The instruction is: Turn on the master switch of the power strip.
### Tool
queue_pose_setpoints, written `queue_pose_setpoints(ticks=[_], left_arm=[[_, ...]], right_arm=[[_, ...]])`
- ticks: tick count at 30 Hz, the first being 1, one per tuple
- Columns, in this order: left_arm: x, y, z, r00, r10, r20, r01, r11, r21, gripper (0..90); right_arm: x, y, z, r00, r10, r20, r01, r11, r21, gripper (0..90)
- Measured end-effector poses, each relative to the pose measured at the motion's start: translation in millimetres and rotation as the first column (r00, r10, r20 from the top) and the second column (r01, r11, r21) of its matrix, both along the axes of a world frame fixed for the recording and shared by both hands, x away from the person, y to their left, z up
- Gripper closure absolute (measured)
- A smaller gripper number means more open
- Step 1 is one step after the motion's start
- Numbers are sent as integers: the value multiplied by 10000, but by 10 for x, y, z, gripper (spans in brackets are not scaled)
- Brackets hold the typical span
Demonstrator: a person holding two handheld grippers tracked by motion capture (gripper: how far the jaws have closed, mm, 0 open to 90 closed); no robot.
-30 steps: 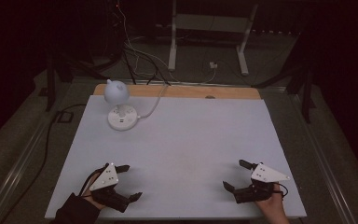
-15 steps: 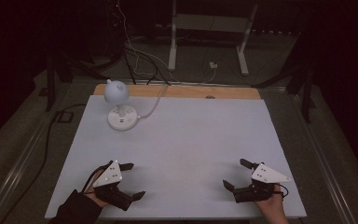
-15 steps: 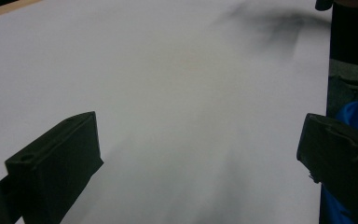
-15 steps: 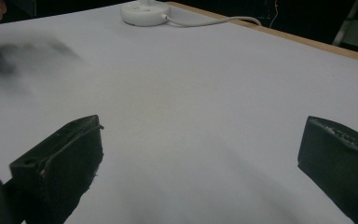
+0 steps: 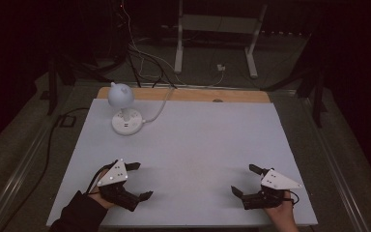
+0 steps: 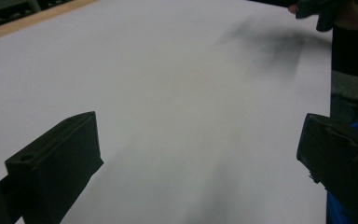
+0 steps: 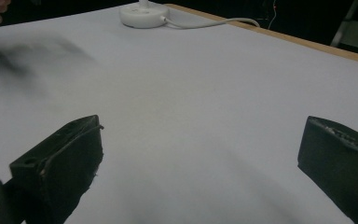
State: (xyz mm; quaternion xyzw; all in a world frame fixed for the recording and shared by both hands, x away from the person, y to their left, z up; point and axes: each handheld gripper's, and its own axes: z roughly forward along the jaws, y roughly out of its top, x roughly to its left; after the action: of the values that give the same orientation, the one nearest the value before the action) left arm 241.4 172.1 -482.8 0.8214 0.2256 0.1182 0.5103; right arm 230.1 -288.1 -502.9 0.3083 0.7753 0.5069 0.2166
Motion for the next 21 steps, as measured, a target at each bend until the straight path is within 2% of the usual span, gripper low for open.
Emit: queue_pose_setpoints(ticks=[8, 14, 21], left_arm=[[103, -47, 119, 9992, 379, 78, -376, 9986, -359, 1], [180, -55, 173, 9980, 627, 126, -622, 9975, -321, 1], [306, -59, 259, 9930, 1114, 394, -1106, 9937, -202, 1]], right_arm=[[1, 10, 3, 10000, -73, 13, 73, 9999, 105, 0], [-7, -1, 6, 10000, -93, 29, 93, 9999, 119, 0], [-13, -6, 9, 10000, -91, -5, 91, 9997, 209, 0]])
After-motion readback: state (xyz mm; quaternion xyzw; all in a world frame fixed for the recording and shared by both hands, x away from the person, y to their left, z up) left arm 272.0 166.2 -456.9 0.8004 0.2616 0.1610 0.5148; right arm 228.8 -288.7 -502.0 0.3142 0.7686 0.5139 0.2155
